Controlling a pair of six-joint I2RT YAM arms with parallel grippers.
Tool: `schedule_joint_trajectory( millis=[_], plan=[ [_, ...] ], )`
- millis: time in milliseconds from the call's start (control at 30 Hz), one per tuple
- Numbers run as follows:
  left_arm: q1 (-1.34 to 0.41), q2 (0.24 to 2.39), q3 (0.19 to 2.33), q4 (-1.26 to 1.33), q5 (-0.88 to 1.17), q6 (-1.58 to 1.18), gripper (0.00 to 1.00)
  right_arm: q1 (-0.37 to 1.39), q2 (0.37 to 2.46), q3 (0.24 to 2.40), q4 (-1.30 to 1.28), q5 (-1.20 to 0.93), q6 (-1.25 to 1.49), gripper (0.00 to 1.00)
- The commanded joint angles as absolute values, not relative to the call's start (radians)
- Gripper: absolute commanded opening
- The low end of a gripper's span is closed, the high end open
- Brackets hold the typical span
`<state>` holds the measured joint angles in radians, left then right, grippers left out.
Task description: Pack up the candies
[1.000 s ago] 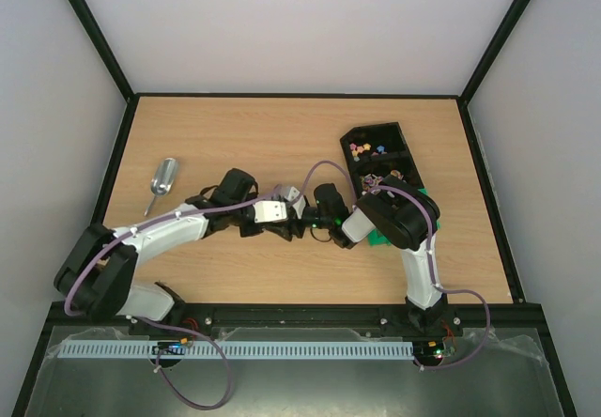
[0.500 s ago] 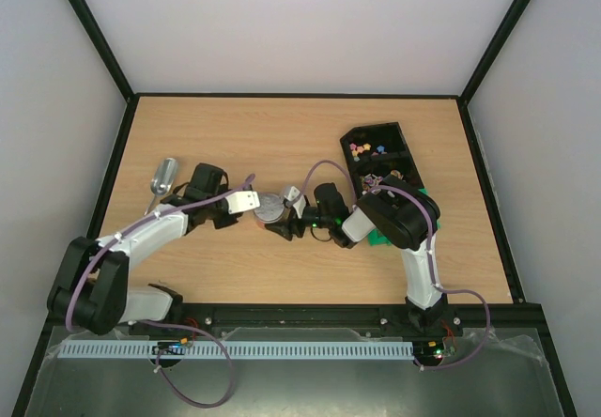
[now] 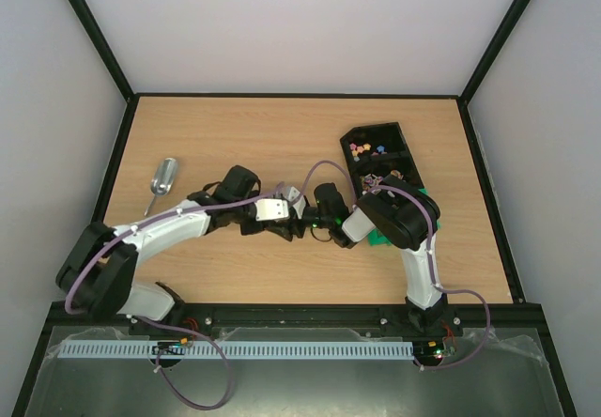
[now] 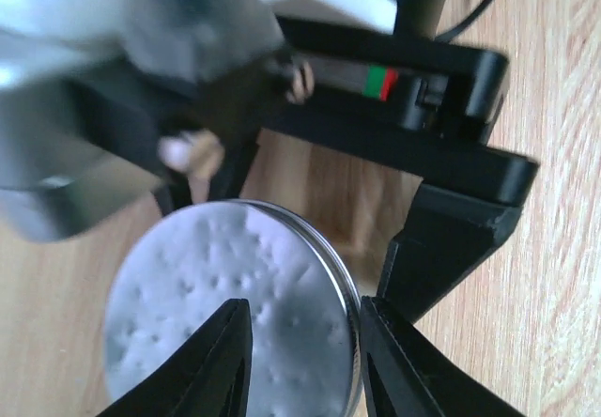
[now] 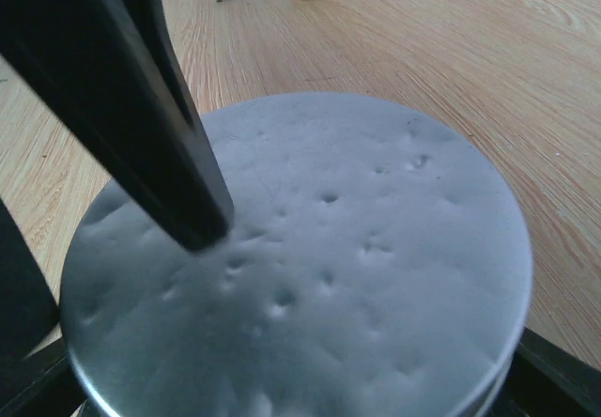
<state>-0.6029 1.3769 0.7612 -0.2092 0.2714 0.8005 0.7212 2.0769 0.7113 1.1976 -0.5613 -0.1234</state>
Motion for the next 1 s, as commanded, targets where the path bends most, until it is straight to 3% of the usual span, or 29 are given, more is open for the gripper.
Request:
schedule_joint_trajectory(
  millis=[0, 300, 567, 767, 967],
  plan=[
    [-0.609, 1.424, 0.778, -0.226, 0.251, 0.831, 0.36, 0.728, 2.105, 0.696, 1.121, -0.578, -0.124, 0.22],
    [-0.498, 1.374, 0.699, -0.193, 0.186, 0.904, 0.24, 0.729, 2.101, 0.693, 1.118, -0.582, -0.135, 0.22],
    [-0.321, 1.363, 0.671, -0.185, 0.158, 1.012, 0.24, 0.728, 2.102, 0.696, 1.115, -0.582, -0.134, 0.22],
    [-0.362, 1.241, 0.722, -0.282, 0.350, 0.936, 0.31, 0.729, 2.106, 0.699, 1.112, -0.580, -0.130, 0.21],
    [-0.519, 1.287, 0.744, -0.255, 0.339, 0.829, 0.35, 0.728, 2.109, 0.704, 1.108, -0.583, -0.128, 0.21]
  ],
)
